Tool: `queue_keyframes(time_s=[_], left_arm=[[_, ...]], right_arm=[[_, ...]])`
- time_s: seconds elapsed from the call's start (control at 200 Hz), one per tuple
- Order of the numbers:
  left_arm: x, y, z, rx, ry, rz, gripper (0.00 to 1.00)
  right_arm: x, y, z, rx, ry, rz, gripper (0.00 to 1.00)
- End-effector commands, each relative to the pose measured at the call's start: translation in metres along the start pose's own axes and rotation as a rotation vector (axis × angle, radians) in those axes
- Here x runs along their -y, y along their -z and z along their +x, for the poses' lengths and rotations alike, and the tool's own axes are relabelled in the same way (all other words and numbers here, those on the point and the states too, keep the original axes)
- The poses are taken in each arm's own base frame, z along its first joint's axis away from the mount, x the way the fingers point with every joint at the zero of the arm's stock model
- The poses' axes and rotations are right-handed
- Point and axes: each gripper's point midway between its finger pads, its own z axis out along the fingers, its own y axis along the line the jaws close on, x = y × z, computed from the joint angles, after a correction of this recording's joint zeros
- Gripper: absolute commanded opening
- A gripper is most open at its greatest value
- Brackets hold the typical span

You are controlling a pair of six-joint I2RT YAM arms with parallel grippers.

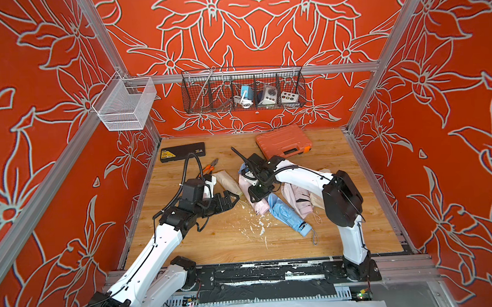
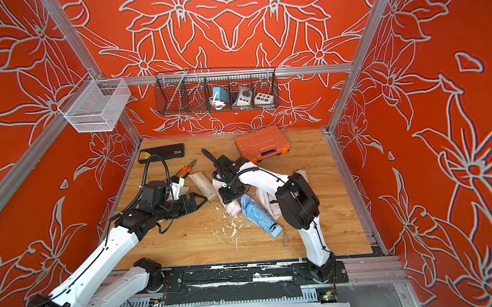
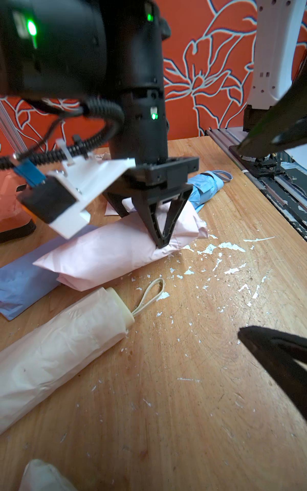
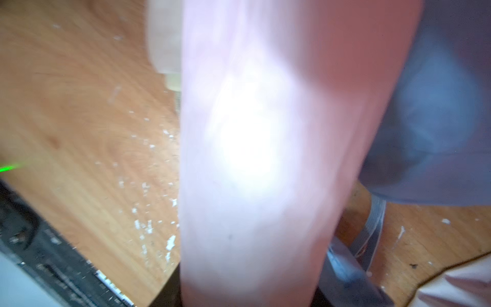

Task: Take umbrellas out of sleeves
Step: Pick up the umbrella from the center of the board.

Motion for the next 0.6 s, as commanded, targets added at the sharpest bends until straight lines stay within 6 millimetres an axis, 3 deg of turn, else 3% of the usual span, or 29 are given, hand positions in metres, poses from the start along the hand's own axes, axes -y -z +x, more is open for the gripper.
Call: queue_keyframes(time_s=[0.0,0.15,0.34,0.495,0.595], left_arm=[[0.016,0.004,-0.017,0.032,-0.031,0.047,0.98],[0.033,0.001,-0.03,0.042,-0.043,0.128,0.98],[0.067,0.002,-0.056,0.056,-0.1,0.274,0.98],[0.09,0.002,-0.061,0.021,-0.134,0.403,0.98],[0.102,0.0,-0.06,-0.019,-0.131,0.492,0.98]], right_arm=[[-0.032,0.04,-0.01,0.089,0.045,-0.17,0.33],[-0.046,0.063,-0.002,0.117,0.044,-0.297,0.34],[-0.084,0.111,0.007,0.16,0.043,-0.581,0.34],[-0.1,0.147,0.014,0.221,0.041,-0.681,0.34],[-0.106,0.159,0.019,0.225,0.036,-0.712,0.35]])
